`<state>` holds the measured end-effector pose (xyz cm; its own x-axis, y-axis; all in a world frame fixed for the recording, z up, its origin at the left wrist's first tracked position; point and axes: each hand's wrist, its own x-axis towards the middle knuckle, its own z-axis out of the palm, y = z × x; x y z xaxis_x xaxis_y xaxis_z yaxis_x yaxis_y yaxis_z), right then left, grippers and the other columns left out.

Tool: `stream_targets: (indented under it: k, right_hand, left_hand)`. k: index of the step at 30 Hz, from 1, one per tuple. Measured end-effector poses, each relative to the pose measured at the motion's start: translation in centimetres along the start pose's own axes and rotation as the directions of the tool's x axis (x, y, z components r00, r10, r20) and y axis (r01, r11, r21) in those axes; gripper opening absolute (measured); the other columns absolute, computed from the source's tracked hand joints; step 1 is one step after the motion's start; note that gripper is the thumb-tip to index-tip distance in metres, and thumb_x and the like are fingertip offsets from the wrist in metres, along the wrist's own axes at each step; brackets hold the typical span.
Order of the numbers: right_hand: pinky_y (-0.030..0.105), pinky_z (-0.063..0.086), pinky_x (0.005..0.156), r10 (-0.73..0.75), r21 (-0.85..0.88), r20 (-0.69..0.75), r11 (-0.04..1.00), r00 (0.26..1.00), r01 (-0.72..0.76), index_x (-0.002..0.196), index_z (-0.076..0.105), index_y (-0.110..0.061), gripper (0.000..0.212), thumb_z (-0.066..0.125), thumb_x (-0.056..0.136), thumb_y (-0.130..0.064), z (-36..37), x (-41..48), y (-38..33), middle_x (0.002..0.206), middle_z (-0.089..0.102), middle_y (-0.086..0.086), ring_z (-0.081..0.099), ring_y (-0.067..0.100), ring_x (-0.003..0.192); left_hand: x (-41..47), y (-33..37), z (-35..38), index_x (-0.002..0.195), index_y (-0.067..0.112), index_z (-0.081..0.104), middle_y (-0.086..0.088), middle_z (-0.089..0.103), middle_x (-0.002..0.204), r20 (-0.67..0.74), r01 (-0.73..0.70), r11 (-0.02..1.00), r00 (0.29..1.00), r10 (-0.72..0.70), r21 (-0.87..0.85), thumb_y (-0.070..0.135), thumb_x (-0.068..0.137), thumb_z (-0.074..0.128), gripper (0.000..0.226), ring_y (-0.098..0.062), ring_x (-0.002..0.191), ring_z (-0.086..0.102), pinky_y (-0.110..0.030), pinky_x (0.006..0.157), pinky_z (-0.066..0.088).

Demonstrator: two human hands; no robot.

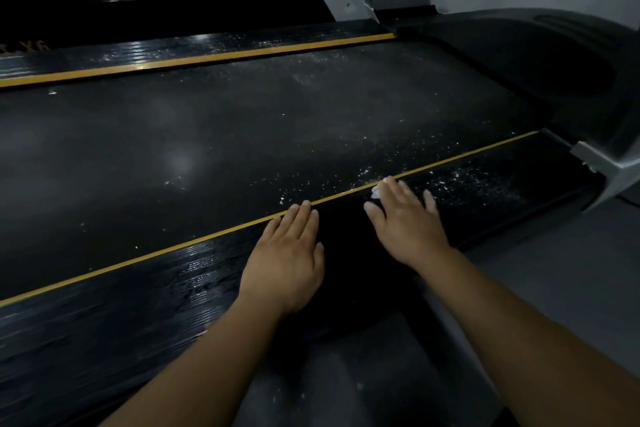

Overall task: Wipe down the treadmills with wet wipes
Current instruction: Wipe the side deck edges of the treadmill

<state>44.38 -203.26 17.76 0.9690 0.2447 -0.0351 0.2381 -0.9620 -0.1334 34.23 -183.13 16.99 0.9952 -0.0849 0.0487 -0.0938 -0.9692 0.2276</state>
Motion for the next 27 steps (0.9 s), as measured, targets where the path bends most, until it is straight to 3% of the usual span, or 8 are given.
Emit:
stream_targets:
  k: [6, 11, 14, 16, 18, 22, 24, 27]
  right_hand:
    - [0.045, -0.001, 0.123, -0.246, 0.053, 0.014, 0.968, 0.969, 0.245, 0.156, 0.026, -0.029, 0.083, 0.001, 0.087, -0.066, 1.1, -4.6, -4.1, 0.168, 0.01, -0.01, 0.004, 0.008, 0.154]
    - [0.049, -0.002, 0.122, 0.013, 0.009, 0.027, 1.0, 1.0, -0.013, 0.156, 0.026, -0.025, 0.06, 0.021, 0.104, -0.056, -0.3, 0.2, -0.4, 0.169, 0.011, -0.005, 0.005, 0.013, 0.155]
    - [0.047, -0.003, 0.123, -0.124, 0.052, 0.02, 0.991, 0.992, 0.123, 0.156, 0.028, -0.025, 0.062, 0.023, 0.103, -0.056, 0.5, -1.0, -3.8, 0.168, 0.012, -0.006, 0.003, 0.01, 0.154]
    - [0.046, -0.003, 0.123, -0.223, 0.066, 0.02, 0.973, 0.975, 0.221, 0.156, 0.028, -0.028, 0.07, 0.013, 0.096, -0.063, 1.2, -2.9, -4.3, 0.168, 0.012, -0.01, 0.004, 0.008, 0.154]
    - [0.048, -0.001, 0.122, -0.184, 0.073, 0.0, 0.98, 0.983, 0.184, 0.152, 0.032, -0.031, 0.078, 0.003, 0.089, -0.066, 0.5, -2.5, -2.4, 0.167, 0.015, -0.012, 0.008, 0.008, 0.154]
    - [0.051, 0.0, 0.122, -0.078, 0.021, -0.012, 0.997, 0.997, 0.078, 0.148, 0.037, -0.025, 0.054, 0.022, 0.104, -0.054, -0.3, 0.3, 0.1, 0.166, 0.018, -0.002, 0.01, 0.018, 0.154]
    - [0.049, 0.011, 0.121, -0.109, -0.049, -0.101, 0.993, 0.989, 0.104, 0.138, 0.049, -0.023, 0.045, 0.036, 0.103, -0.049, -0.1, -0.2, -0.2, 0.157, 0.03, 0.005, 0.021, 0.025, 0.147]
    - [0.045, 0.035, 0.104, -0.127, -0.129, -0.223, 0.987, 0.967, 0.1, 0.124, 0.065, -0.018, 0.033, 0.056, 0.096, -0.033, -0.4, -1.7, 0.0, 0.135, 0.049, 0.009, 0.044, 0.03, 0.122]
  left_hand:
    - [0.2, -0.2, 0.3, 0.162, 0.018, 0.014, 0.0, 0.003, 0.17, -0.001, -0.01, 1.0, 1.0, 0.01, 0.027, 0.05, 0.089, -0.009, 0.084, -0.013, 0.156, 0.001, -0.027, 0.12, -0.007]
    - [0.4, 0.1, 0.1, 0.163, 0.023, 0.01, 0.006, -0.001, 0.17, 0.032, -0.077, 0.997, 0.997, 0.077, 0.013, 0.051, 0.088, -0.01, 0.082, -0.009, 0.155, -0.004, -0.03, 0.125, -0.005]
    - [0.5, 0.2, 0.1, 0.162, 0.023, 0.012, 0.005, 0.002, 0.17, 0.033, -0.079, 0.997, 0.996, 0.078, 0.021, 0.051, 0.086, -0.01, 0.085, -0.009, 0.155, -0.002, -0.028, 0.122, -0.007]
    - [0.6, 0.1, 0.3, 0.162, 0.023, 0.012, 0.006, 0.003, 0.17, 0.027, -0.069, 0.998, 0.997, 0.069, 0.009, 0.052, 0.085, -0.01, 0.086, -0.008, 0.155, -0.001, -0.027, 0.12, -0.008]
    - [0.7, 0.2, 0.3, 0.162, 0.024, 0.011, 0.007, 0.002, 0.17, 0.033, -0.063, 0.998, 0.998, 0.062, 0.003, 0.053, 0.083, -0.011, 0.087, -0.008, 0.155, -0.003, -0.027, 0.121, -0.008]
    - [0.7, 0.3, 0.1, 0.163, 0.025, 0.008, 0.009, -0.002, 0.169, 0.038, -0.04, 0.999, 0.998, 0.04, -0.006, 0.053, 0.084, -0.013, 0.086, -0.007, 0.155, -0.006, -0.027, 0.122, -0.008]
    - [0.6, 0.4, 0.0, 0.163, 0.026, 0.008, 0.009, -0.001, 0.169, 0.041, -0.039, 0.999, 0.998, 0.039, -0.001, 0.053, 0.084, -0.012, 0.085, -0.006, 0.155, -0.005, -0.027, 0.122, -0.007]
    - [0.6, 0.4, 0.0, 0.163, 0.026, 0.008, 0.01, -0.003, 0.169, 0.051, -0.034, 0.999, 0.998, 0.034, 0.007, 0.054, 0.084, -0.011, 0.085, -0.006, 0.154, -0.006, -0.027, 0.124, -0.005]
